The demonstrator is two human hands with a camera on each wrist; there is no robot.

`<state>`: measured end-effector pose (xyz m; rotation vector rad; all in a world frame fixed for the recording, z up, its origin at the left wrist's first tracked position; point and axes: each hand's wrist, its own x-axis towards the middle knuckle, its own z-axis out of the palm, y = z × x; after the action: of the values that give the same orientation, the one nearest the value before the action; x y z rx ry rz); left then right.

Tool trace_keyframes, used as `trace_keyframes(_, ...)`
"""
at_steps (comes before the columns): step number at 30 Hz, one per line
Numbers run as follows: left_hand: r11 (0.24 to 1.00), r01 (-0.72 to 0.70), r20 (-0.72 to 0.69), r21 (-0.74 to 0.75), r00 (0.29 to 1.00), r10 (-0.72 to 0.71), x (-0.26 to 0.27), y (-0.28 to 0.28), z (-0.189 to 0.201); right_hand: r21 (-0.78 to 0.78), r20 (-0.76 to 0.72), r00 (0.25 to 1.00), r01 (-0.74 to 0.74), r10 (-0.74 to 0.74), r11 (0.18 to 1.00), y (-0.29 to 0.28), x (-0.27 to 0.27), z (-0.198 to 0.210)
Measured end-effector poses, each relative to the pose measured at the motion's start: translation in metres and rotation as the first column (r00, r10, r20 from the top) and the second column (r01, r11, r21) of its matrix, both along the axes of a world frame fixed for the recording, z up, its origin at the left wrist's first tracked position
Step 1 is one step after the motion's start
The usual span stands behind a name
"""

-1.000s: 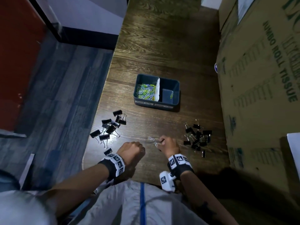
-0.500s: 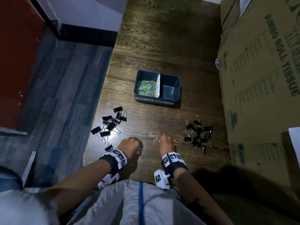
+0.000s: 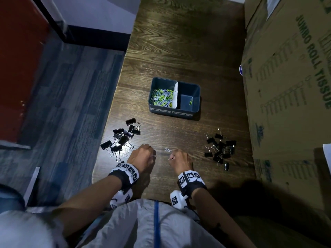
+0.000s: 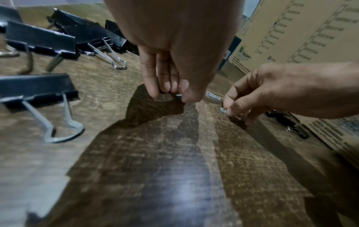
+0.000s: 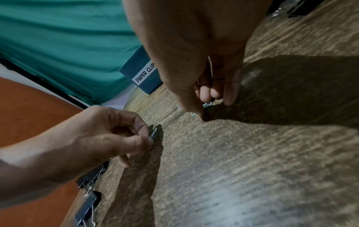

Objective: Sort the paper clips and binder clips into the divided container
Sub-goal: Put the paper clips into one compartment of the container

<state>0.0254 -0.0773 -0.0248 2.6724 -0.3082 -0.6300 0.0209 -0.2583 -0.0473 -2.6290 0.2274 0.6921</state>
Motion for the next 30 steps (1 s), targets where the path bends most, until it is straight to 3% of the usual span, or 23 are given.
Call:
trace_keyframes(7, 0.994, 0.083, -0.095, -0.072, 0.991, -0.09, 0.01, -0.005, 0.011, 0.011, -0.027, 0.977, -0.213, 0.214, 0.977, 0.001, -0.001, 0.006)
trace_keyframes(11, 0.982, 0.127, -0.1, -0.139, 0.985, -0.142, 0.016, -0.001, 0.017, 0.042, 0.04, 0.979, -0.204, 0.202, 0.978, 0.0, -0.002, 0.006)
trace_keyframes(16, 0.979, 0.119, 0.135, -0.164, 0.986, -0.097, 0.07, 0.006, 0.043, 0.012, 0.097, 0.982, -0.161, 0.16, 0.987, 0.001, 0.009, 0.009)
trace_keyframes(20, 0.973, 0.096, 0.347, -0.209, 0.938, -0.018, 0.124, 0.006, 0.075, -0.012, 0.097, 0.988, -0.123, 0.124, 0.992, 0.003, 0.021, 0.01)
trace_keyframes(26, 0.96, -0.03, 0.452, -0.278, 0.878, 0.158, 0.178, 0.011, 0.098, -0.067, 0.061, 0.994, -0.085, 0.09, 0.994, 0.009, 0.03, 0.01)
trace_keyframes(30, 0.961, -0.013, 0.421, -0.278, 0.897, 0.134, 0.163, 0.014, 0.083, -0.039, 0.003, 0.999, -0.035, 0.035, 0.999, 0.012, 0.036, 0.008)
